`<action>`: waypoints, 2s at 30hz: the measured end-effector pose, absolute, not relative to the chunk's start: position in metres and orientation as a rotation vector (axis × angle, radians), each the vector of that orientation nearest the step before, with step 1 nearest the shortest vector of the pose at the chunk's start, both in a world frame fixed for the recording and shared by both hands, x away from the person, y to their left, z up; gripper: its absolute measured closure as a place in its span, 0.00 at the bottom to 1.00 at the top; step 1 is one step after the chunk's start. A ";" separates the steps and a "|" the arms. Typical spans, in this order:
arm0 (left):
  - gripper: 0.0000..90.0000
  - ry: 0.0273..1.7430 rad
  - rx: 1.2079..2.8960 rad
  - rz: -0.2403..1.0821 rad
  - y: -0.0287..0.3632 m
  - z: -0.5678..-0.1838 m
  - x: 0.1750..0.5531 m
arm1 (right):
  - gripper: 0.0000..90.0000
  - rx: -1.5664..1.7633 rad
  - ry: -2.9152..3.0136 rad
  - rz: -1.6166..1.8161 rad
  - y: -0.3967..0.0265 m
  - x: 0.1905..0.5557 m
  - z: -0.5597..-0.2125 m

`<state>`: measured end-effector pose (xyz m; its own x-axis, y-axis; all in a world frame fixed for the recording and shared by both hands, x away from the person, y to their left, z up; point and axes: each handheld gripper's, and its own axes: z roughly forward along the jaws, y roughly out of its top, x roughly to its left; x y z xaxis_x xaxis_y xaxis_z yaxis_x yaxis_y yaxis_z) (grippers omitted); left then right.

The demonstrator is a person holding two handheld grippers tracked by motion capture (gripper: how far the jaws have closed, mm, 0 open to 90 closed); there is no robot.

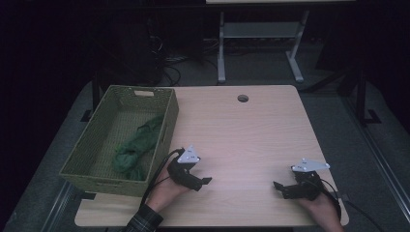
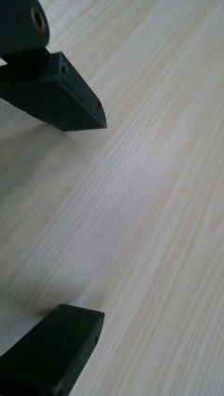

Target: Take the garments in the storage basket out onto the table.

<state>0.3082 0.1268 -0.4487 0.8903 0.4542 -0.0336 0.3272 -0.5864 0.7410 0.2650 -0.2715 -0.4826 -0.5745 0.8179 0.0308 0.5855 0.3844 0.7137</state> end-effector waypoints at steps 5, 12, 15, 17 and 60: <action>0.16 0.545 2.253 0.203 0.127 -0.443 0.306 | 0.08 1.224 2.323 0.997 -0.272 0.265 -0.483; 0.16 0.540 2.258 0.193 0.125 -0.439 0.306 | 0.08 1.225 2.323 0.997 -0.272 0.265 -0.483; 0.16 0.536 2.263 0.194 0.125 -0.437 0.306 | 0.08 1.225 2.323 0.997 -0.272 0.265 -0.483; 0.16 0.538 2.259 0.189 0.125 -0.434 0.306 | 0.08 1.225 2.322 0.997 -0.272 0.265 -0.483; 0.16 0.496 2.214 0.167 0.133 -0.375 0.320 | 0.08 1.229 2.319 0.995 -0.272 0.265 -0.483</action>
<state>0.3203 0.1328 -0.3749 0.9129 0.4052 -0.0485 0.2935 -0.5694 0.7679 0.2651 -0.2716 -0.4826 -0.5716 0.8199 0.0309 0.5872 0.3825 0.7134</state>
